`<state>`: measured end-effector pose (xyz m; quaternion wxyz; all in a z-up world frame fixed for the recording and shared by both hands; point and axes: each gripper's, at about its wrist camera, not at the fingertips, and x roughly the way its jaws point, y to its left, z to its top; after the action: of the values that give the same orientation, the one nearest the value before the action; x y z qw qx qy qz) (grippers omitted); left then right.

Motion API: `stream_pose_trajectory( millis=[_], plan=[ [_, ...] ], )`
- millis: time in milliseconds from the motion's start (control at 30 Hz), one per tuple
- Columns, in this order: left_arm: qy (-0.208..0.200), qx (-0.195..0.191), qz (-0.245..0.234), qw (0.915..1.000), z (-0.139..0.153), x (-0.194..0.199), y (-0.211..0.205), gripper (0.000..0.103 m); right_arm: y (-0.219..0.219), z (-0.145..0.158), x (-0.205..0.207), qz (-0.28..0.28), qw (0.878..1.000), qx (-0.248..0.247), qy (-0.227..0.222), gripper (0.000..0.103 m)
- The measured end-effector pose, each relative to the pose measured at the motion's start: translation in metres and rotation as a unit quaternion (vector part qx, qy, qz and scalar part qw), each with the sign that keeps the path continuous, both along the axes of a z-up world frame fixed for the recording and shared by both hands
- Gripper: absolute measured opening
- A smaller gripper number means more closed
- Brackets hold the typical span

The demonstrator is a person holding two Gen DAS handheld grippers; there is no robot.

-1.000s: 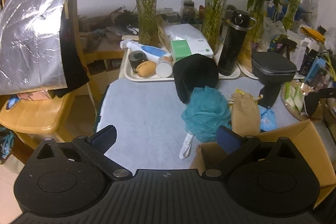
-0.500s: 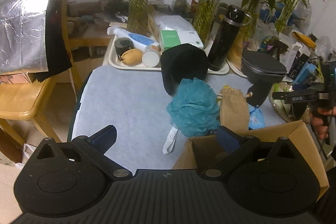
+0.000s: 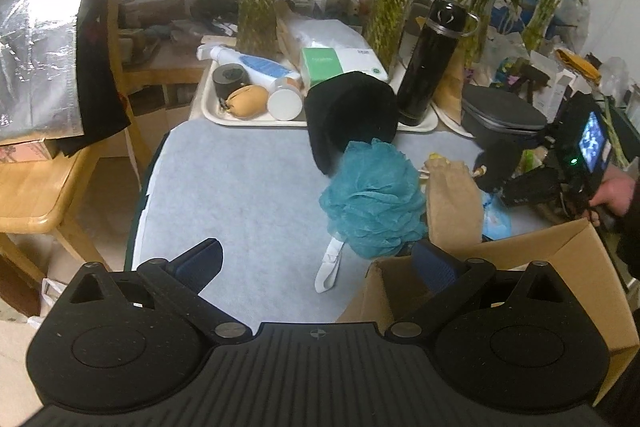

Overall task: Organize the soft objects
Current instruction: 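Grasp the black foam sponge with the right tool while left tool approaches the black earmuffs, then grasp the black earmuffs with the left tool while right tool lifts the sponge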

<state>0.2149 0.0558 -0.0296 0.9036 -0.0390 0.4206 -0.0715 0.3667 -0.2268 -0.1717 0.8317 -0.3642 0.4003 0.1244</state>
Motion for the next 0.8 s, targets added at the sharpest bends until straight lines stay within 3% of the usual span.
stream_pose_trajectory(
  millis=[167, 400, 633, 800],
  plan=[
    [-0.018, 0.002, -0.013, 0.9998, 0.006, 0.007, -0.001, 0.103, -0.001, 0.015, -0.013, 0.0, 1.0, 0.014, -0.028, 0.056],
    [-0.06, -0.015, -0.026, 0.9977, 0.023, 0.024, -0.003, 0.103, -0.021, 0.064, -0.039, -0.039, 0.992, 0.095, -0.077, 0.055],
    [-0.078, 0.008, -0.051, 0.9956, 0.023, 0.053, -0.015, 0.103, -0.04, 0.115, -0.077, -0.074, 0.973, 0.193, -0.107, 0.055],
    [-0.096, 0.033, -0.077, 0.9918, 0.015, 0.074, -0.029, 0.099, -0.053, 0.135, -0.094, -0.101, 0.952, 0.273, -0.093, 0.055]
  ],
)
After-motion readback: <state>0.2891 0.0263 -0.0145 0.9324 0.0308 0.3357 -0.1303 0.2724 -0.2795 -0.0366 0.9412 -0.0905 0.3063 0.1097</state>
